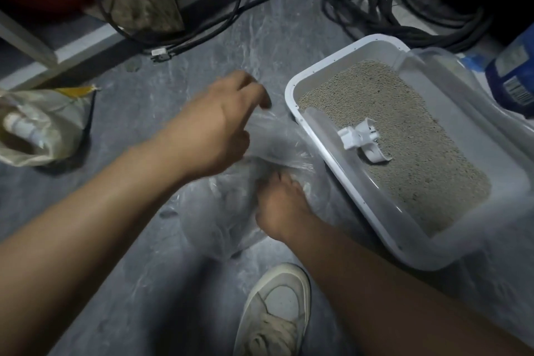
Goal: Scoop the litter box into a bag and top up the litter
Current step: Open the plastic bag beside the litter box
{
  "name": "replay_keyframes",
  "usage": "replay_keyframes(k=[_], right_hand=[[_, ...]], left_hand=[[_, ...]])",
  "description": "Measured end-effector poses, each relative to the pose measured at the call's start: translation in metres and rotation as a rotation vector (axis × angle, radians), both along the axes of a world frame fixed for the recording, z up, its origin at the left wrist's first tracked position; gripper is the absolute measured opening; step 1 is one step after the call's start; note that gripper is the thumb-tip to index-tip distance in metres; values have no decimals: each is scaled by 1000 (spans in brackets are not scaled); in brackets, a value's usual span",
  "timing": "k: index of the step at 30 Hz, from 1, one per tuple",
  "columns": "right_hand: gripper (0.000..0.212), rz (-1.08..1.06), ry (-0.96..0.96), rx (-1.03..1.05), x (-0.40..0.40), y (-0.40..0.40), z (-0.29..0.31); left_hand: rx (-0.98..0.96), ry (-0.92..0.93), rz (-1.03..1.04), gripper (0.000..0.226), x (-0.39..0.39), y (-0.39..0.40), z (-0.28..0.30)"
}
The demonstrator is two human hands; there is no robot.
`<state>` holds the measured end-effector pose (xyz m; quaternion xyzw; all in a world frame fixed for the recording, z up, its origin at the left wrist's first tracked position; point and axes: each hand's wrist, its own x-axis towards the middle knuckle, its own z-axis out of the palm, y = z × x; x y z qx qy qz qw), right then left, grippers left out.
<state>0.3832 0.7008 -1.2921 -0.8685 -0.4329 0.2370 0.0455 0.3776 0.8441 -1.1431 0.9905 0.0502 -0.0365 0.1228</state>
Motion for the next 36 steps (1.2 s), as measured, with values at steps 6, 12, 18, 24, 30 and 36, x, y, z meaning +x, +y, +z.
replay_keyframes(k=[6, 12, 18, 24, 30, 36], right_hand=[[63, 68, 28, -6, -9, -14, -8], [41, 54, 16, 107, -13, -25, -3], [20, -118, 69, 355, -14, -41, 12], [16, -639, 352, 647, -5, -69, 62], [11, -898, 604, 531, 13, -69, 72], [12, -988, 711, 532, 11, -78, 74]], left_hand=[[24, 359, -151, 53, -16, -17, -62], [4, 357, -14, 74, -9, 2, -83], [9, 312, -30, 55, -4, -14, -75], [-101, 320, 44, 44, 3, -31, -85], [-47, 421, 4, 63, 11, -36, -111], [16, 552, 9, 71, 16, -43, -134]])
